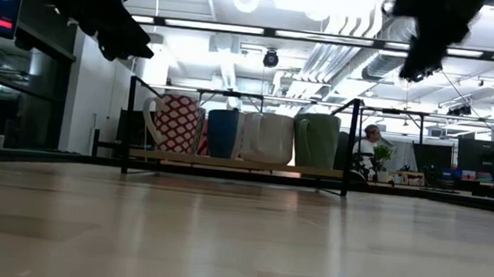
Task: Place coffee mugs
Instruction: Adjust the red patterned mug on the shelf
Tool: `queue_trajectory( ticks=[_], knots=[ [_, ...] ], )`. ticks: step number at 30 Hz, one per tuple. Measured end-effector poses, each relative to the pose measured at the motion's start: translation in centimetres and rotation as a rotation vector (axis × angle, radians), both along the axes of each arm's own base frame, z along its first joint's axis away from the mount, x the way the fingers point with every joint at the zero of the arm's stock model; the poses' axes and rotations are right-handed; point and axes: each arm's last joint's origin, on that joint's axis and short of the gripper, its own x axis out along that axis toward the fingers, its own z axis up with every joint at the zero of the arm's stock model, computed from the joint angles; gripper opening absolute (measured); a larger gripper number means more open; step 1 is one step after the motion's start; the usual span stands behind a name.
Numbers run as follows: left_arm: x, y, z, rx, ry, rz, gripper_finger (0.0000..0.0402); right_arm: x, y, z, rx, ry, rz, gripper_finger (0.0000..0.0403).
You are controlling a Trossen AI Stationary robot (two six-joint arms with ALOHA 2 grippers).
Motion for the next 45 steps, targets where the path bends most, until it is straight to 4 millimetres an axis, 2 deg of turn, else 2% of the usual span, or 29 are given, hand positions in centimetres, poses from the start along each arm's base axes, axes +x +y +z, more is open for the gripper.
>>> queue_trajectory(
  ticks=[4, 8, 11, 16, 24, 28, 31, 38, 42, 45],
  knots=[
    [0.0, 0.0, 0.0, 0.001, 0.0, 0.0, 0.017, -1.4, 0.6, -4.9, 0.054, -0.083, -0.017, 0.0035],
    [0.0, 0.0, 0.0, 0.008, -0.001, 0.012, 0.017, -1.1, 0.9, -9.2, 0.066, -0.221, -0.007, 0.0035],
    [0.1, 0.2, 0.2, 0.037, -0.012, 0.044, 0.017, -0.3, 1.0, -11.1, 0.026, -0.375, 0.04, 0.0035],
    [0.5, 0.4, 0.6, 0.099, -0.06, 0.047, 0.017, 0.2, 0.9, -12.9, -0.106, -0.574, 0.135, 0.0035],
    [2.3, 1.3, 0.9, 0.234, -0.137, 0.031, 0.017, -0.1, 0.4, -13.6, -0.134, -0.589, 0.12, 0.0035],
    [3.3, 3.1, 0.8, 0.346, -0.169, 0.076, 0.017, 0.2, 0.4, -13.0, -0.152, -0.605, 0.131, 0.0035],
    [3.9, 5.3, 1.7, 0.378, -0.188, 0.129, 0.017, 0.2, 0.4, -12.9, -0.151, -0.608, 0.129, 0.0035],
    [5.3, 10.4, 5.7, 0.298, 0.073, 0.147, 0.017, 0.0, 0.4, -13.5, -0.111, -0.552, 0.111, 0.0035],
    [6.2, 12.4, 8.1, 0.302, 0.189, 0.128, 0.017, 0.0, 0.5, -13.7, -0.1, -0.533, 0.106, 0.0035],
    [7.1, 13.2, 8.8, 0.277, 0.276, 0.096, 0.017, -0.1, 0.5, -13.8, -0.096, -0.519, 0.105, 0.0035]
  ],
)
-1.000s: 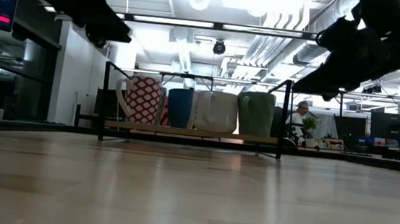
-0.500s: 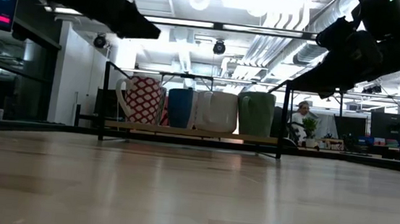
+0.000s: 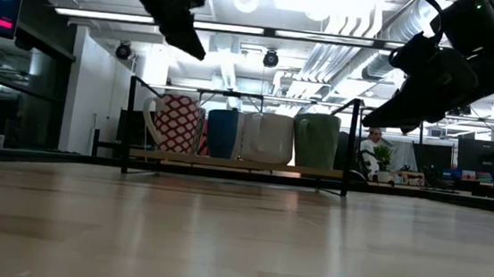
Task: Place coffee mugs
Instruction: Adjust the red patterned mug on the shelf
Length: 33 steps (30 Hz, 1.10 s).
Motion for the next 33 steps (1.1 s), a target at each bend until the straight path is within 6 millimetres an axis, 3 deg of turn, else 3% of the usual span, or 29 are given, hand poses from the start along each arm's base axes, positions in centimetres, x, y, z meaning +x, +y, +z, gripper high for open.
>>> queue_trajectory(
  ticks=[8, 13, 24, 33],
  knots=[
    [2.4, 0.8, -3.4, -0.164, 0.25, -0.046, 0.016, -0.2, 0.0, -0.4, 0.005, 0.044, 0.0, 0.0035],
    [4.4, 0.4, -3.6, -0.102, 0.194, -0.105, 0.0134, -0.2, 0.0, -0.4, 0.009, 0.042, -0.002, 0.0035],
    [5.6, -0.6, -4.9, -0.13, 0.243, -0.147, 0.0088, -0.2, 0.0, -0.4, 0.019, 0.047, -0.006, 0.0035],
    [7.1, -0.2, -6.3, -0.124, 0.239, -0.161, 0.0081, -0.2, 0.0, -0.4, 0.027, 0.05, -0.009, 0.0035]
  ],
)
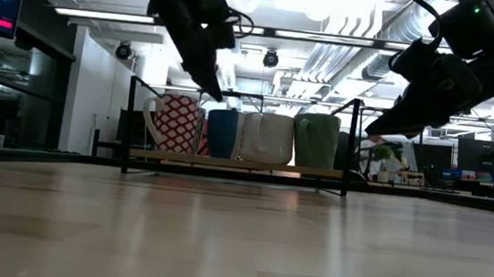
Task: Place coffee mugs
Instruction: Adjust the red patterned mug on the shelf
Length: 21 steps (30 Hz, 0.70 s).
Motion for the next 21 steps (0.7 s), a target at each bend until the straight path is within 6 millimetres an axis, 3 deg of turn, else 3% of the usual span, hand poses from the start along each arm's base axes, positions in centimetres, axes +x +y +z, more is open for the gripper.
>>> queue_trajectory(
  ticks=[21],
  knots=[
    [-0.65, 0.36, -1.06, 0.035, 0.14, 0.069, 0.0081, -0.05, 0.08, -0.12, 0.022, 0.012, 0.018, 0.0035]
  ],
)
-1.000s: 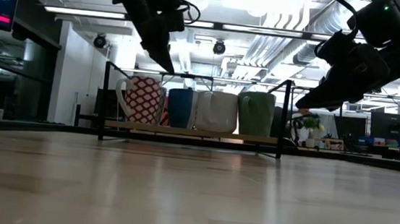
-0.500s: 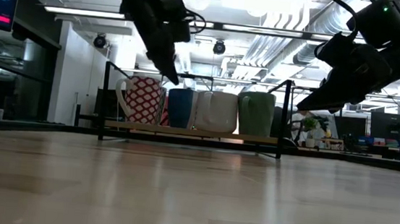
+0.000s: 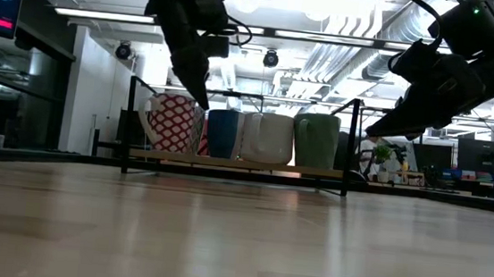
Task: Place coffee mugs
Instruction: Adjust the red patterned mug on the shelf, then put the yellow mug on the shelf
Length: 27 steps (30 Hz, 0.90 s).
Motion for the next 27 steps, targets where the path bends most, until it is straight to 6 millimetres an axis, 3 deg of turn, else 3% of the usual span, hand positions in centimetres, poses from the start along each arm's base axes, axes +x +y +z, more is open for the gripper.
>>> queue_trajectory(
  ticks=[19, 27],
  knots=[
    [-0.7, 0.9, 0.1, 0.005, 0.015, 0.042, 0.0081, 0.0, 0.0, 0.0, 0.017, -0.001, -0.007, 0.0035],
    [0.7, 0.9, 5.3, 0.022, -0.218, -0.051, 0.0081, -0.1, 0.0, -0.1, 0.028, 0.01, -0.013, 0.0035]
  ],
)
